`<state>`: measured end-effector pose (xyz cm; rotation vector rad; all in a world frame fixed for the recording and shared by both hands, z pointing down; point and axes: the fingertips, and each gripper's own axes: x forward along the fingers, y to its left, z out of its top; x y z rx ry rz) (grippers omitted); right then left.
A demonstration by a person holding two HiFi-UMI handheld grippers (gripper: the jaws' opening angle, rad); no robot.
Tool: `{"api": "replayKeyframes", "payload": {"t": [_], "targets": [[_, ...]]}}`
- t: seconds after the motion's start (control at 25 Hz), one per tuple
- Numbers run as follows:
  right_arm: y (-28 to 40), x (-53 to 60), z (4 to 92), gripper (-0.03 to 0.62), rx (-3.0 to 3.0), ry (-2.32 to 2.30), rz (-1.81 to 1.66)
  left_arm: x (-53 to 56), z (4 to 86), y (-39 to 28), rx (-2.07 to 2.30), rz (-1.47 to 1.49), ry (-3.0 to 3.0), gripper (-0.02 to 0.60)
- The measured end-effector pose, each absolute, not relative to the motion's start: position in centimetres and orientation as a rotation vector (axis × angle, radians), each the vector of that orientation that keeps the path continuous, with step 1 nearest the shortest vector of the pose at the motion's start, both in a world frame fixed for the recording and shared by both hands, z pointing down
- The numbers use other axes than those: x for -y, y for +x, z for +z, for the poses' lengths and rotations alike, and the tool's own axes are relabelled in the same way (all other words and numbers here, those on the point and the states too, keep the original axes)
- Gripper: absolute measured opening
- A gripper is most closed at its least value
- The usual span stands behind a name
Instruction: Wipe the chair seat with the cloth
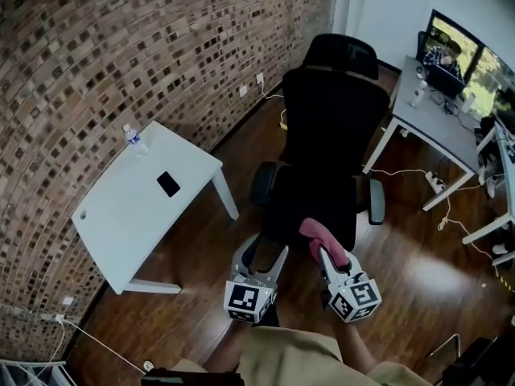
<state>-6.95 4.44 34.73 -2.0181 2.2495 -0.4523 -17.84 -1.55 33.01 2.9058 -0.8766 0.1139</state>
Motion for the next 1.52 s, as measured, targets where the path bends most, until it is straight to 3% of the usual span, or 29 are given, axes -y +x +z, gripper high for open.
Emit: {"api": "replayKeyframes", "payload": {"t": [0.36,0.68,0.88,1.28,1.4,1.52], "targets": [[3.9,7.0,43.4,0.078,-2.061,-2.244,-0.694,16.2,38.1,-6.1,0.568,0.247,2.927,0.239],[12.5,21.5,59.2,0.078,-2.164,-2.055,-1.058,27.7,49.1,4.5,0.545,0.465,2.839,0.239],[14.5,32.8,70.4,0.078,-2.189,-1.952,-1.315,34.7,54.6,9.6,0.472,0.516,2.791,0.238],[12.1,46.8,88.3,0.074,-2.144,-1.937,-1.507,41.1,61.8,10.1,0.516,0.647,2.801,0.242],[16.5,46.0,88.8,0.069,-2.204,-2.116,-1.419,41.2,63.3,10.8,0.485,0.661,2.806,0.242],[25.8,39.5,91.2,0.069,-2.026,-2.453,-1.518,40.0,65.0,12.0,0.438,0.687,2.798,0.244]]}}
